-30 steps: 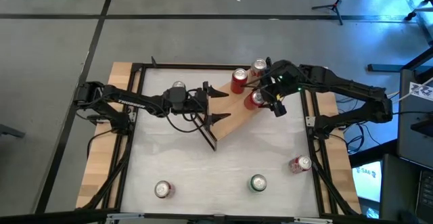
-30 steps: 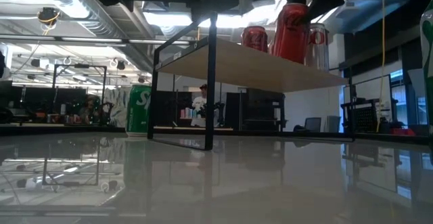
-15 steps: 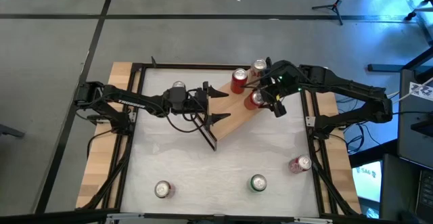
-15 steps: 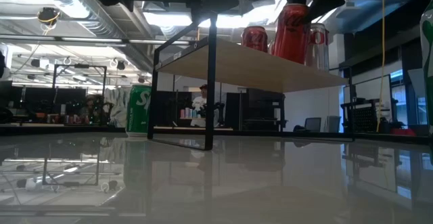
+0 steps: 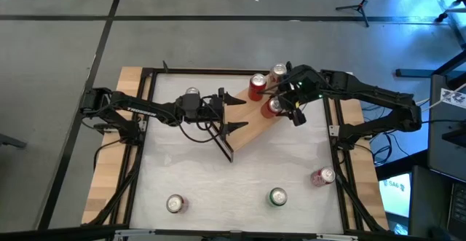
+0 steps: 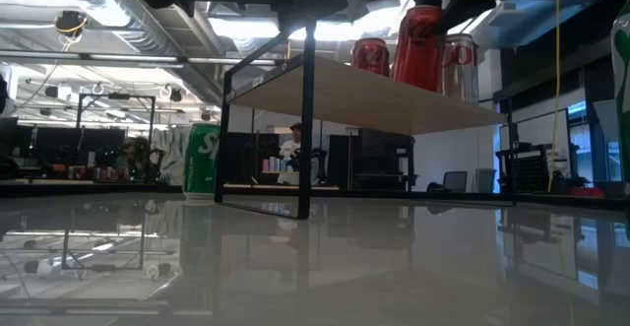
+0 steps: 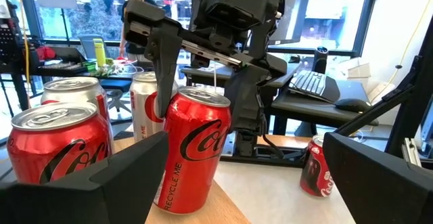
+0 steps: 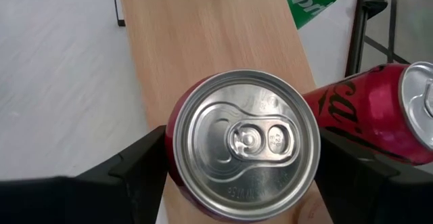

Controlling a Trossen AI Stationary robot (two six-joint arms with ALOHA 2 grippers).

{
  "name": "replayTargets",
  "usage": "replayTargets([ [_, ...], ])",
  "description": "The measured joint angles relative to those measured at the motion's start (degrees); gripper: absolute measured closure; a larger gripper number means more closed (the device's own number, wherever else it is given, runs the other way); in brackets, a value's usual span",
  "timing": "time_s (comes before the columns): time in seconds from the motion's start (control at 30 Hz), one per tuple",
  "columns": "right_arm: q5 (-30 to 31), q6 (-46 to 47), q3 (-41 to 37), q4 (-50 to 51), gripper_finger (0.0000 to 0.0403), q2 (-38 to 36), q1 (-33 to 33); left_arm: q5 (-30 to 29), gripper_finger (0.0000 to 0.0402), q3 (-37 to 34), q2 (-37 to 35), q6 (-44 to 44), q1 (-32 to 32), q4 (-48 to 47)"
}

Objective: Place canned beverage on shelf
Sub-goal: Put the red and black soda can on the shelf aligned with the other red and black soda can

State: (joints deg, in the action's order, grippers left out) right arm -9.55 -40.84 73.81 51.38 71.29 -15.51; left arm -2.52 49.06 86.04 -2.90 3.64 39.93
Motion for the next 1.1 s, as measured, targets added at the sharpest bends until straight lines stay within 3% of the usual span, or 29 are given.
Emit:
replayTargets([
  [0.47, 0.1, 0.5, -0.1, -0.2, 0.0102, 0.0, 0.1, -0.1, 0.0021, 0.0, 0.0, -0.1, 0.0, 0.0],
  [0.57, 0.1, 0.5, -0.1, -0.2, 0.0102, 0.0, 0.1, -3.5, 0.0021, 0.0, 0.5, -0.6, -0.5, 0.1],
  [0.67, 0.1, 0.5, -0.1, -0.3, 0.0102, 0.0, 0.1, -7.5, 0.0021, 0.1, 2.4, -1.3, -1.2, 0.2],
  [0.8, 0.1, 0.5, -0.1, -0.3, 0.0102, 0.0, 0.1, -7.9, 0.0021, 1.7, 7.0, -1.2, -2.2, 0.7],
  [1.1, 0.1, 0.5, -0.1, -0.3, 0.0102, 0.1, 0.1, -10.5, 0.0021, 11.6, 17.6, -1.0, -1.7, 0.8],
])
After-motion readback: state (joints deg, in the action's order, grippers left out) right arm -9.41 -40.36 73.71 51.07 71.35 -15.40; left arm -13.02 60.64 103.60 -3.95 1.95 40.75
